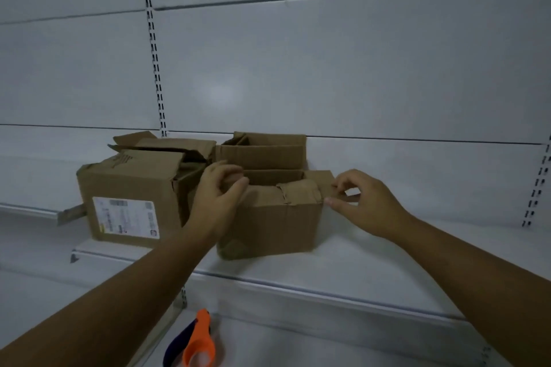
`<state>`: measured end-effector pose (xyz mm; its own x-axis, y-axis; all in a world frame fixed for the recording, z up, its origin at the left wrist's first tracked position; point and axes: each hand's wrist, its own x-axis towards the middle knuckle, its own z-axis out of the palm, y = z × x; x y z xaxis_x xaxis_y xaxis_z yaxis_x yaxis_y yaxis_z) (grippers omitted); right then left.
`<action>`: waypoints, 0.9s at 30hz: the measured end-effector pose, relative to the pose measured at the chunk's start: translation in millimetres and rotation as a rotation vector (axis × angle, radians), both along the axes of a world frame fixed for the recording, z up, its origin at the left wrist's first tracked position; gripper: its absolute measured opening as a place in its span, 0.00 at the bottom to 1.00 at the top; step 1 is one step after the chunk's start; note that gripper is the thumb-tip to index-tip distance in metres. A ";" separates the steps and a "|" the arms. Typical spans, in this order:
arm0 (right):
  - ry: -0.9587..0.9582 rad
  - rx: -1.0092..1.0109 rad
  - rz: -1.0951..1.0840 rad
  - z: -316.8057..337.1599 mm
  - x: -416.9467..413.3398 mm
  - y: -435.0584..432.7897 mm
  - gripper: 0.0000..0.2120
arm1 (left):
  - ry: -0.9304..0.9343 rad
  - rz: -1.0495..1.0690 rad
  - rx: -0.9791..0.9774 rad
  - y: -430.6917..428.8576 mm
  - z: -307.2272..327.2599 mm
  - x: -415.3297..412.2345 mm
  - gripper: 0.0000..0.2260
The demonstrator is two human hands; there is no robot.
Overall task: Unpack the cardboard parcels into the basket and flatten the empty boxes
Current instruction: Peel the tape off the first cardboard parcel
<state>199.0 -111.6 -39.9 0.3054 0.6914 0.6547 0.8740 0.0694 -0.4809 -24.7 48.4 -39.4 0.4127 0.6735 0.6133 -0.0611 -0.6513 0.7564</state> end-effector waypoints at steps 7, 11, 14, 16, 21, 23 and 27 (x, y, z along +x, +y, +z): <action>0.684 0.125 0.045 3.5 6.2 -10.1 0.18 | -0.176 -0.331 -0.484 -14.3 -0.1 -0.4 0.44; 1.043 0.104 0.050 13.4 17.0 -26.2 0.17 | -0.112 -0.326 -0.257 -40.9 -4.7 14.0 0.33; 1.002 -0.034 0.000 25.7 28.4 -51.6 0.07 | -0.157 -0.354 -0.133 -62.5 -1.1 26.4 0.25; 0.889 -0.014 -0.016 37.8 39.1 -70.0 0.05 | -0.205 -0.492 -0.174 -72.6 6.5 34.6 0.15; 0.399 0.358 -0.146 51.7 53.1 -102.3 0.12 | -0.205 -0.501 -0.536 -79.4 20.8 84.8 0.16; 0.148 0.342 -0.064 42.2 51.2 -107.2 0.18 | -0.030 -0.384 -0.653 -78.3 20.0 109.7 0.23; -0.045 0.108 -0.040 25.1 71.9 -122.8 0.21 | 0.031 -0.321 -0.856 -82.4 6.7 143.4 0.23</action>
